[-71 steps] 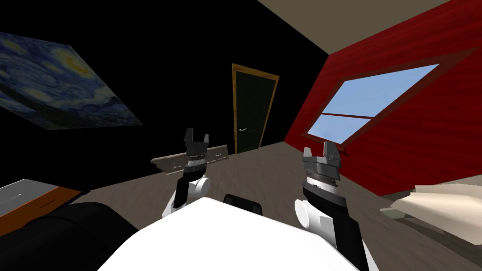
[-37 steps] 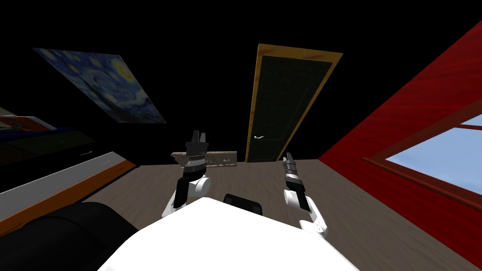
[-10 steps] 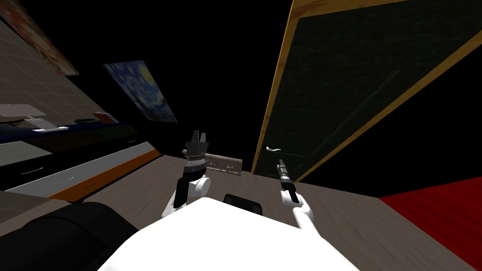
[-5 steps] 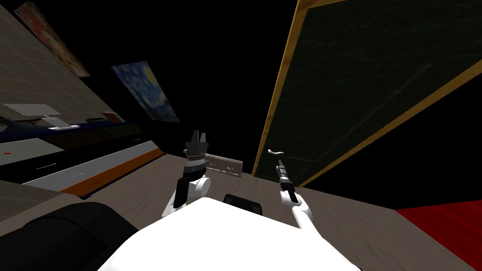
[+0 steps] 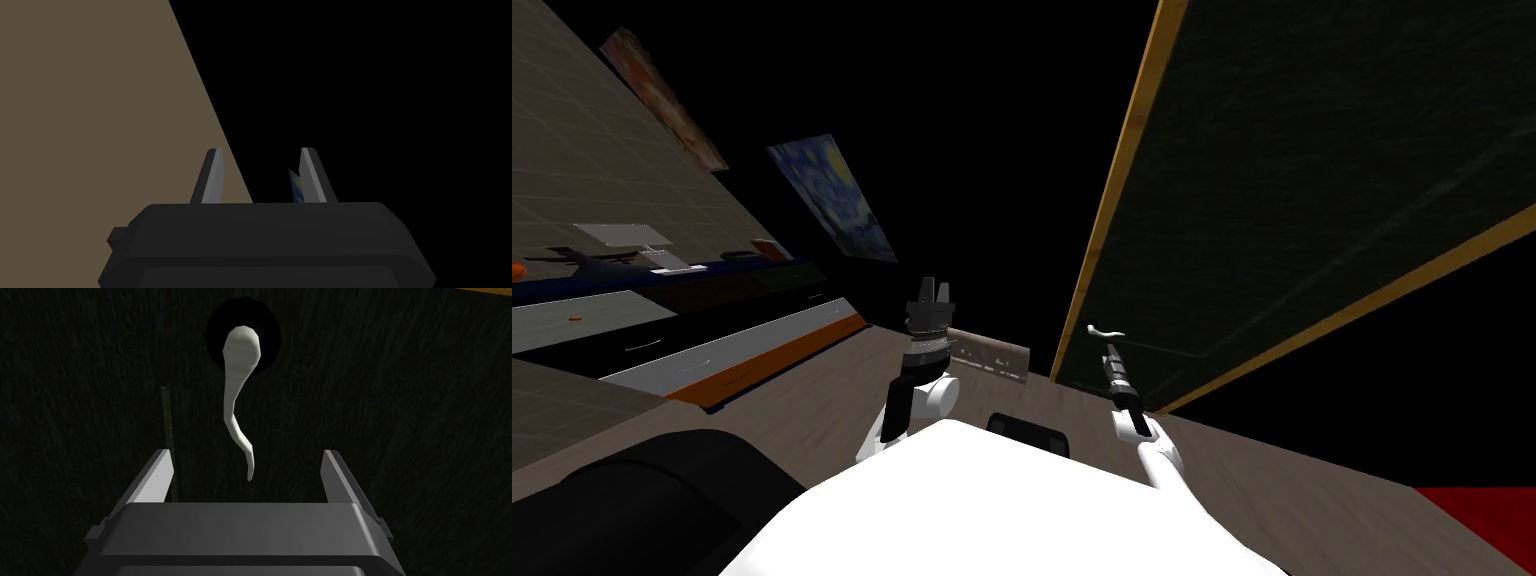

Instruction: Pull the door open

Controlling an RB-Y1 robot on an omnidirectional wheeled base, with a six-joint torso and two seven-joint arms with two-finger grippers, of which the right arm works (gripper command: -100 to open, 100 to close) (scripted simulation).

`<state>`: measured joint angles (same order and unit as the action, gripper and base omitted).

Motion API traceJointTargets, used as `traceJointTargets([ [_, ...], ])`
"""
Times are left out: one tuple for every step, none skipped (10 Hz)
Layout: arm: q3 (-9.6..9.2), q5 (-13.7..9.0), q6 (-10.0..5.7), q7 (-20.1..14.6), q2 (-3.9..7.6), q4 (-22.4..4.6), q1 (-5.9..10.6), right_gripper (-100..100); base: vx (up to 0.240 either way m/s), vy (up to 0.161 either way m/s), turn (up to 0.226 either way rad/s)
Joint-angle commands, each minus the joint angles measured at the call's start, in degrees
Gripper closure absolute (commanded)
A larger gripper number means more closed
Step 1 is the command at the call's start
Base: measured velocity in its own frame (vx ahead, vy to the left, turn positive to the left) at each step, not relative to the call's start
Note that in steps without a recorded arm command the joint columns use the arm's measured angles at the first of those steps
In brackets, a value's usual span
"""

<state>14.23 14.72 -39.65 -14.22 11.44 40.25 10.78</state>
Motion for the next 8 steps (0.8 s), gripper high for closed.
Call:
traceJointTargets([
  [0.48, -0.4, -0.44, -1.0, 1.27, 0.2, -1.04, -100, 0.186, 0.061, 0.107],
  [0.95, -0.8, -1.07, -1.6, 2.29, -0.3, -1.61, -100, 0.204, 0.074, 0.164],
  [1.43, -1.2, -1.71, -2.2, 3.36, -0.7, -2.21, -100, 0.206, 0.062, 0.159],
  [1.67, -1.4, -2.03, -2.5, 3.89, -1.0, -2.51, -100, 0.155, 0.033, 0.100],
  [2.35, -2.0, -2.93, -3.4, 5.37, -1.6, -3.34, -100, 0.176, 0.038, 0.172],
  [2.35, -2.0, -2.93, -3.4, 5.37, -2.6, -3.34, -100, 0.156, 0.031, 0.086],
  [2.35, -2.0, -2.93, -3.4, 5.37, -2.1, -3.34, -100, 0.069, 0.018, -0.018],
  [3.02, -2.6, -3.83, -4.3, 6.85, -2.2, -4.17, -100, 0.134, -0.012, 0.120],
])
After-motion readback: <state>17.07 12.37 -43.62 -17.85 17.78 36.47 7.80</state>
